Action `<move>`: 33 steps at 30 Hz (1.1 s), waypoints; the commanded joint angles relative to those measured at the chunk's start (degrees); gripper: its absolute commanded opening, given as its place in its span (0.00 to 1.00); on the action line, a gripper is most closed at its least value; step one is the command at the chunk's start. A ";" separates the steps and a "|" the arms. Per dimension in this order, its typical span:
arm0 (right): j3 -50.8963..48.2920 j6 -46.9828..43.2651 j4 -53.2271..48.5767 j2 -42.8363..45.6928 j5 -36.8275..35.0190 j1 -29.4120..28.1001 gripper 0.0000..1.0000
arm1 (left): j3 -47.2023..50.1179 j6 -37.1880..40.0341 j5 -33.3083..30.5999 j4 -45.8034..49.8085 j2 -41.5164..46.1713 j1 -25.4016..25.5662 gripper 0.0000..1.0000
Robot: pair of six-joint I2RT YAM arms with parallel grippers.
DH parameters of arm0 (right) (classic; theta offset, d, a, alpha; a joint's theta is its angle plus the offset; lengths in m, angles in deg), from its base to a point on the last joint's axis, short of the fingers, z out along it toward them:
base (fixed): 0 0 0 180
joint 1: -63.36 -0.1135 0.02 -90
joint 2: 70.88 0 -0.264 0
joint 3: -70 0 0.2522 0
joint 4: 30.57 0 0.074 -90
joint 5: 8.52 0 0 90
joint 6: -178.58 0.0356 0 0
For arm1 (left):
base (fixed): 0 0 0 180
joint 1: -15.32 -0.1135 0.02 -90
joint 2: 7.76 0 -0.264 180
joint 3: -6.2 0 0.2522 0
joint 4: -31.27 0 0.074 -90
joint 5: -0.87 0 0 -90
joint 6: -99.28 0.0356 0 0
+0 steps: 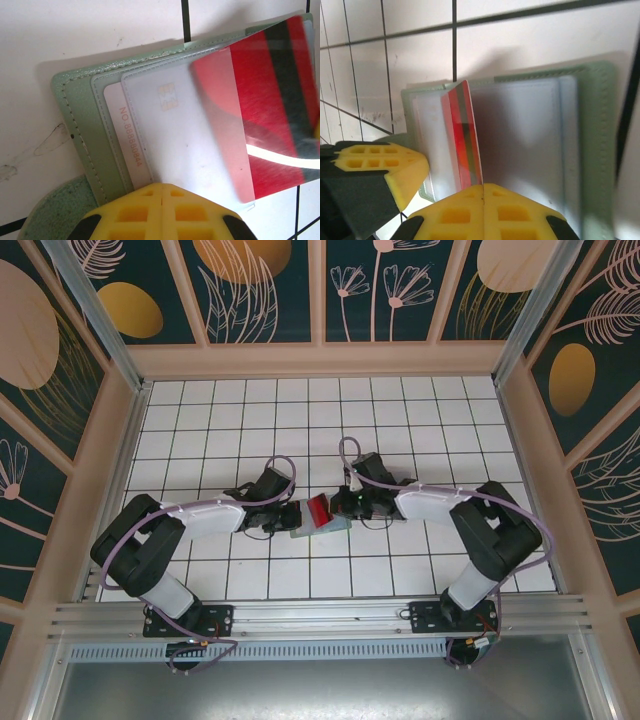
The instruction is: Take the credit cards out of the card holder
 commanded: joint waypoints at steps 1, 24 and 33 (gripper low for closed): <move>-1.10 -2.51 -3.86 3.30 -2.58 1.58 0.00 | 1.31 0.56 -0.75 2.19 -0.08 0.19 0.05; 13.65 -32.85 -31.77 17.14 -18.11 4.17 0.00 | -5.81 1.48 -3.91 5.80 8.79 0.20 0.71; 5.93 -62.18 -32.27 32.00 -24.66 -0.05 0.00 | -6.44 3.21 -6.23 4.06 12.49 0.17 0.98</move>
